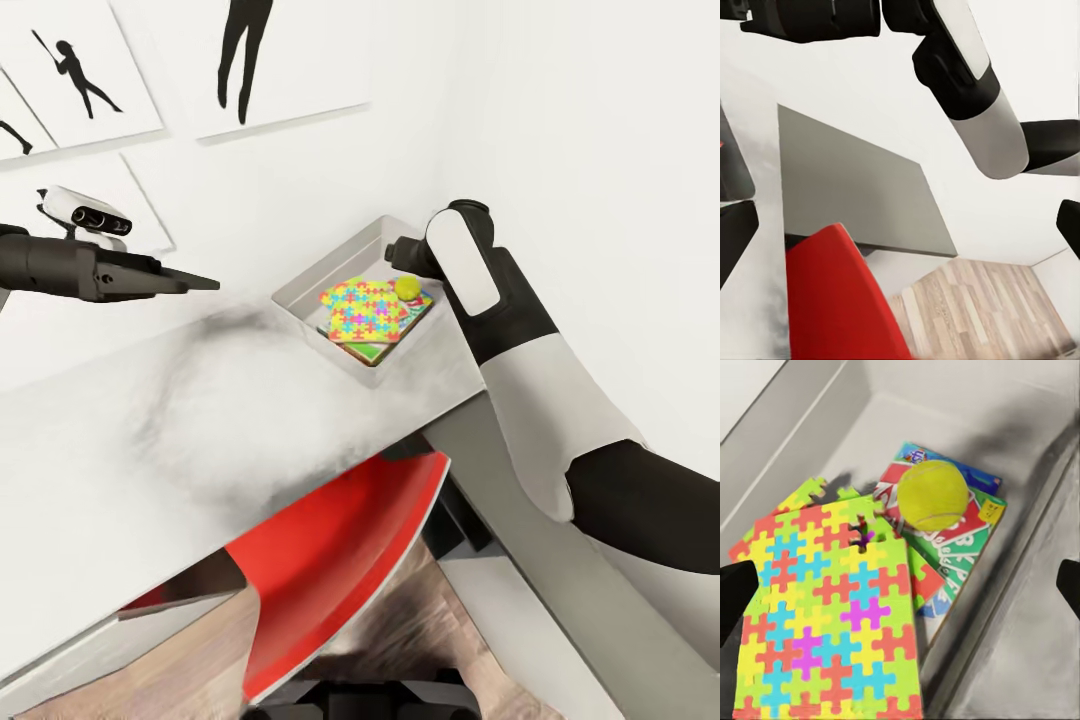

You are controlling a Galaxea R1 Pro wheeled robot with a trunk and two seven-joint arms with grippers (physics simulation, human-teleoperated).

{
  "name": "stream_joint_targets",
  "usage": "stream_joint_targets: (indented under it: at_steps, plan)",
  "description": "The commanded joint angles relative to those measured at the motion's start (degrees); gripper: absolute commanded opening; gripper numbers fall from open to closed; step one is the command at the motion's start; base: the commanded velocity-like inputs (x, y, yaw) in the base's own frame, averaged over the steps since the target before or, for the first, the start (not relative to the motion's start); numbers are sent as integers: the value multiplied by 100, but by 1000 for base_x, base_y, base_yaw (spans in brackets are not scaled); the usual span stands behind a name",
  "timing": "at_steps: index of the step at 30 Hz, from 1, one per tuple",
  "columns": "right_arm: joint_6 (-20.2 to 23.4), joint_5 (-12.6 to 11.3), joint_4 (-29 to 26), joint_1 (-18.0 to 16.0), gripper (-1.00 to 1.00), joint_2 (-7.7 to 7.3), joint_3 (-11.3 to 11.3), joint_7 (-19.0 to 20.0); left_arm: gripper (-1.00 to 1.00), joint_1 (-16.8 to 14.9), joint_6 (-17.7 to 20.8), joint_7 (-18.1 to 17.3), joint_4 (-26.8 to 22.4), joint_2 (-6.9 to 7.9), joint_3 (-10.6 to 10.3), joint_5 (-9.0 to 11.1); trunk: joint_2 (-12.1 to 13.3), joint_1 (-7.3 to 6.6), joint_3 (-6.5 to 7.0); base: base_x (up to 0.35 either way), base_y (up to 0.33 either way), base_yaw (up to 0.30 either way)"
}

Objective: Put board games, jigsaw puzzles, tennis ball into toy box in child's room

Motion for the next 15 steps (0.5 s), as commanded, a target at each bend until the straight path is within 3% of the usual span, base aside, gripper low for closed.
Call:
stream_joint_targets:
  at_steps: [1,6,15]
  plan:
    - [6,-54,-2,-7,100,0,8,-57,100,-8,61,-24,2,7,-16,7,-10,0,0,-321,0,-67]
    - [3,-54,-2,1,100,0,8,-54,100,-8,61,-24,5,7,-16,8,-10,0,46,-248,0,-69]
    - [25,-87,4,2,100,0,8,-46,100,-6,61,-24,19,31,-19,8,-10,0,128,-26,0,-70]
